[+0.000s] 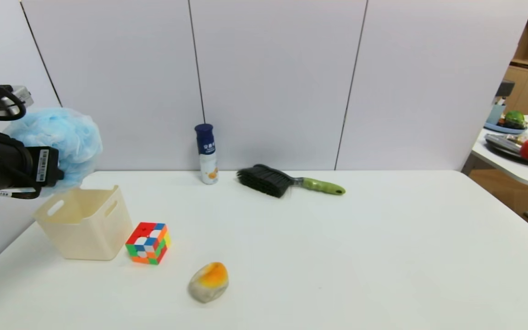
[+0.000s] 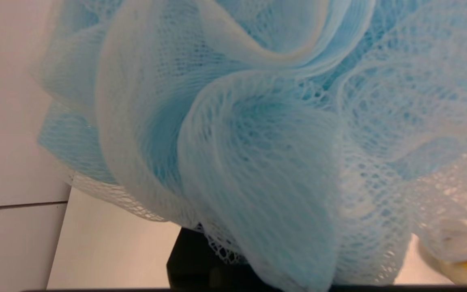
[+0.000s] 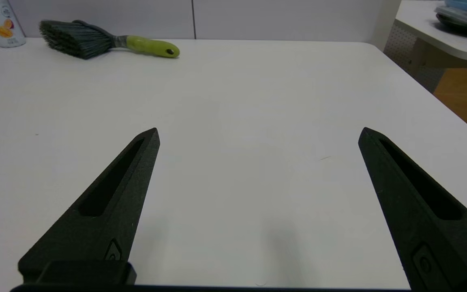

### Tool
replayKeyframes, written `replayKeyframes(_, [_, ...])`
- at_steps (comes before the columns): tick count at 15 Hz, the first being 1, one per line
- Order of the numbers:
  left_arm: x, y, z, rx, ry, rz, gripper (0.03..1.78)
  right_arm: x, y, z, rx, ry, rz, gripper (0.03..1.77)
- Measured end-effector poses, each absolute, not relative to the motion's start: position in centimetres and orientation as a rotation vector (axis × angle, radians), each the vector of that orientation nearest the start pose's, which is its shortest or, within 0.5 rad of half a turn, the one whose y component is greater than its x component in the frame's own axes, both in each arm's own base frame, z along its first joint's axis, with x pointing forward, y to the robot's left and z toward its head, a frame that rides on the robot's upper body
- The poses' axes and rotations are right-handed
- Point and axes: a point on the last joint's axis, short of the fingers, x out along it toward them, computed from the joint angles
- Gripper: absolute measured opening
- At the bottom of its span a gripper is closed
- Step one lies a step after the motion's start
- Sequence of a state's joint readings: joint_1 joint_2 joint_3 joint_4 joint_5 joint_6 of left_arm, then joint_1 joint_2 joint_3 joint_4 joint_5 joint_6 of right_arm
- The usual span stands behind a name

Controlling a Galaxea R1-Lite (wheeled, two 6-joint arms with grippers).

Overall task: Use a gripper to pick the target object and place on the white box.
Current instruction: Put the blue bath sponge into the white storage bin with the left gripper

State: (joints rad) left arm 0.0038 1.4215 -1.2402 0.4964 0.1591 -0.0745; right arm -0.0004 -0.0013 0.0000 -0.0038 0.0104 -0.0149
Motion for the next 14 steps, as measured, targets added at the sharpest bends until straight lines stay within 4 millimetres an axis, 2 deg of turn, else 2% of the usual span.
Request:
replayKeyframes(3, [22.7, 0.7, 27.1, -0.019, 0.696, 0.196, 0.37, -2.3, 0.0, 7.6, -0.015, -0.006, 0.010, 1.70])
replayKeyframes(8, [25.0, 0.9, 26.1, -0.017, 0.735, 0.201, 0.37, -2.3, 0.0, 7.6, -0.015, -0.006, 0.010, 1.70])
replayKeyframes(14, [25.9, 1.3, 24.9, -0.020, 0.794, 0.214, 0.37, -2.3, 0.0, 7.6, -0.015, -0.006, 0.010, 1.70])
